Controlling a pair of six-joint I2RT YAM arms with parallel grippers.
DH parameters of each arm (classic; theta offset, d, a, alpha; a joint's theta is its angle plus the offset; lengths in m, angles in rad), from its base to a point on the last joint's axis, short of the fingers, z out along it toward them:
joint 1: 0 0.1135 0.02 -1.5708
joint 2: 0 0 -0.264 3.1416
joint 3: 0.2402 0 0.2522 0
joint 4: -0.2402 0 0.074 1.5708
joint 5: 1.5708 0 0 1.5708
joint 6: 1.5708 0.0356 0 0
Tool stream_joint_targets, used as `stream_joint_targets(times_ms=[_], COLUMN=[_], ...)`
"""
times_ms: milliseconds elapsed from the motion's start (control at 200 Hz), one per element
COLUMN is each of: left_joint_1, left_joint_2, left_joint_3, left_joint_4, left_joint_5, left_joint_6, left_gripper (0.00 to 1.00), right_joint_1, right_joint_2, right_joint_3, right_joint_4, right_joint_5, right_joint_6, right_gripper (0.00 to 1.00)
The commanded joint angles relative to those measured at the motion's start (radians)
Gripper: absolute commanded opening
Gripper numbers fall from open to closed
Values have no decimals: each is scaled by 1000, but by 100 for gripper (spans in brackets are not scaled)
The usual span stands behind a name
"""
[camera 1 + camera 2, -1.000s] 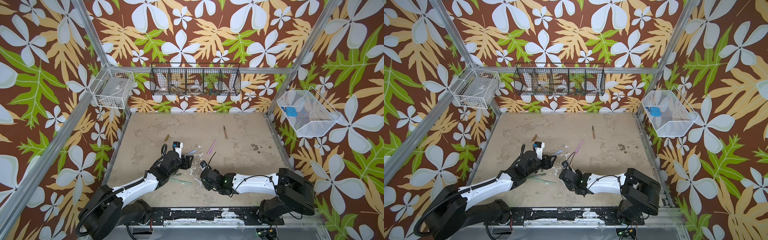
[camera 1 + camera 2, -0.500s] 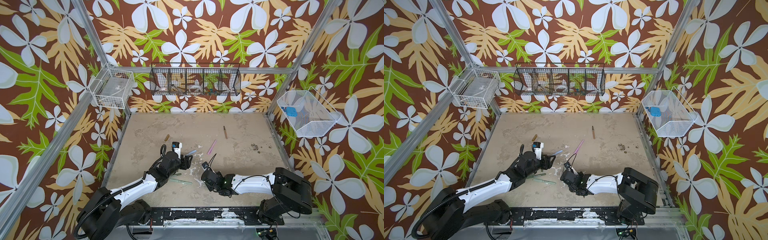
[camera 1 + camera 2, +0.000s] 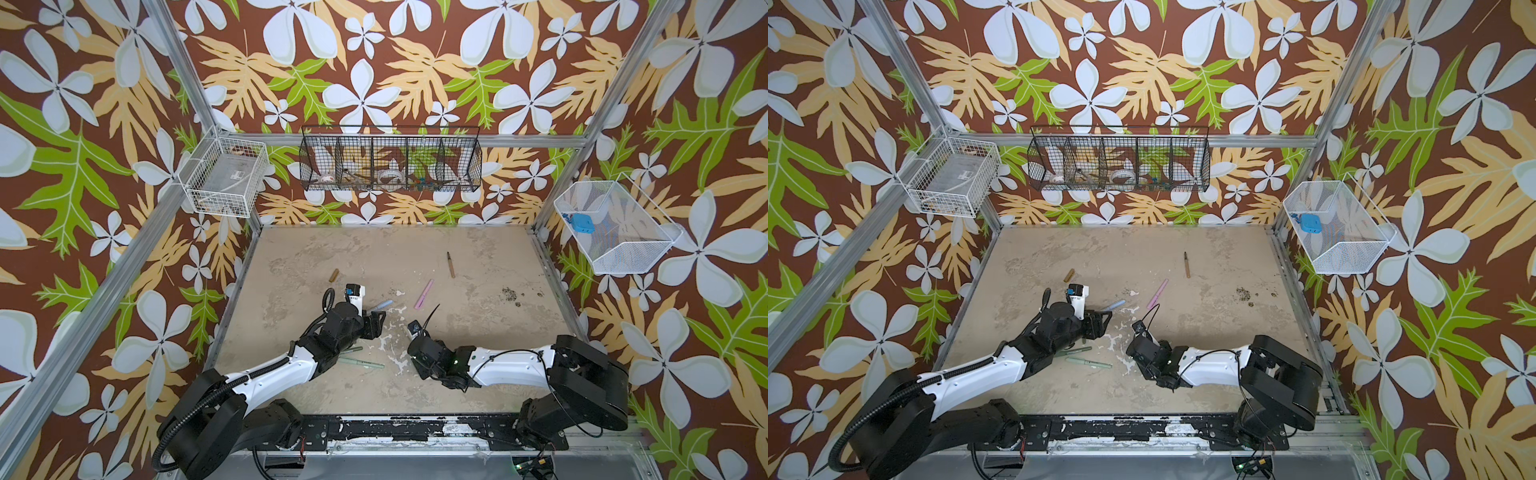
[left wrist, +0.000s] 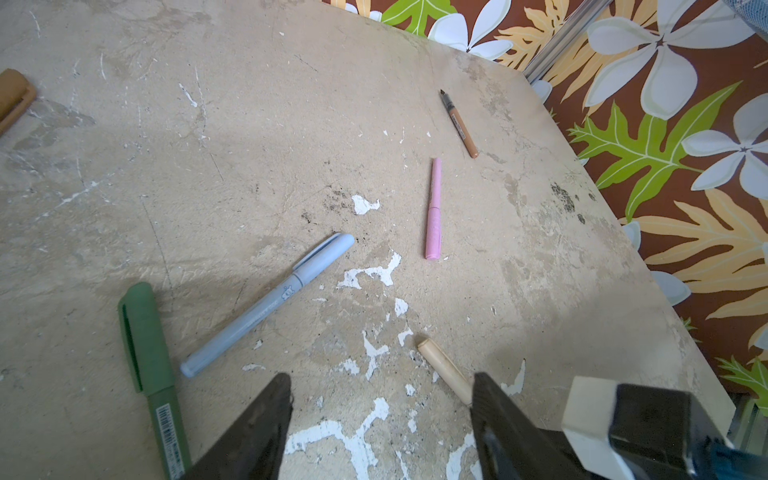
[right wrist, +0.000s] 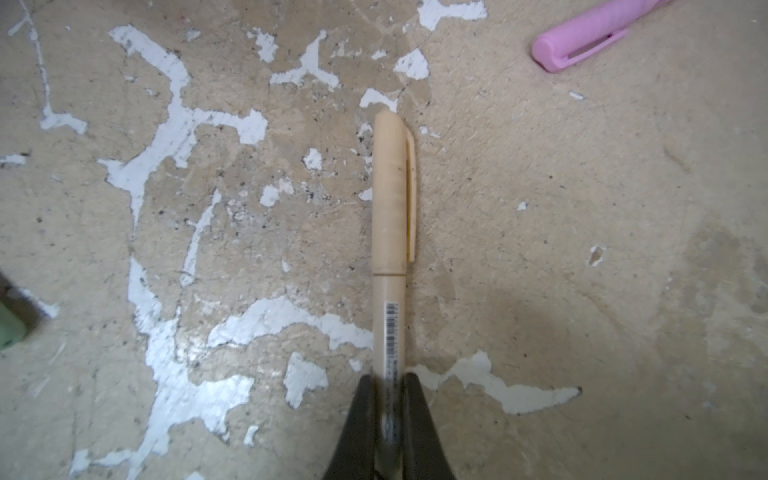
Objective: Open the pen caps
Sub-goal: 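Lift the cream pen upright with the right gripper toward the left gripper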
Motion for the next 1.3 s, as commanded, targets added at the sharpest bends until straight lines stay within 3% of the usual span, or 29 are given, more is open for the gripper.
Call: stream_joint_targets(times_ms=[0, 250, 440, 581, 806, 926, 1131, 1296], left_joint_1=[3, 6, 6, 10, 21, 19, 19, 20], left_joint_2=[-13, -75, -100, -117, -137, -136, -108, -64], left_joint_3=[-6, -1, 55, 53, -54, -86, -103, -97], left_joint_4=[21, 154, 187, 266, 423, 475, 543, 589], left_joint_5=[3, 113, 78, 55, 113, 203, 305, 383], left_joint_6=[3, -46, -129, -108, -51, -37, -28, -45], left_gripper=[73, 75, 77, 80, 81, 81, 81, 74], right_joint_1=[-23, -188, -286, -350, -365, -365, -365, -362], right_joint_2=[-26, -78, -157, -244, -346, -385, -354, -322], right_joint_3=[8, 42, 87, 92, 11, -68, -88, -80], right_joint_4=[-8, 23, 37, 116, 274, 382, 454, 475], right_joint_5=[-47, -205, -297, -383, -511, -576, -678, -744], right_joint_6=[-43, -136, -141, -173, -279, -268, -253, -261], right_gripper=[9, 5, 3, 3, 3, 3, 3, 3])
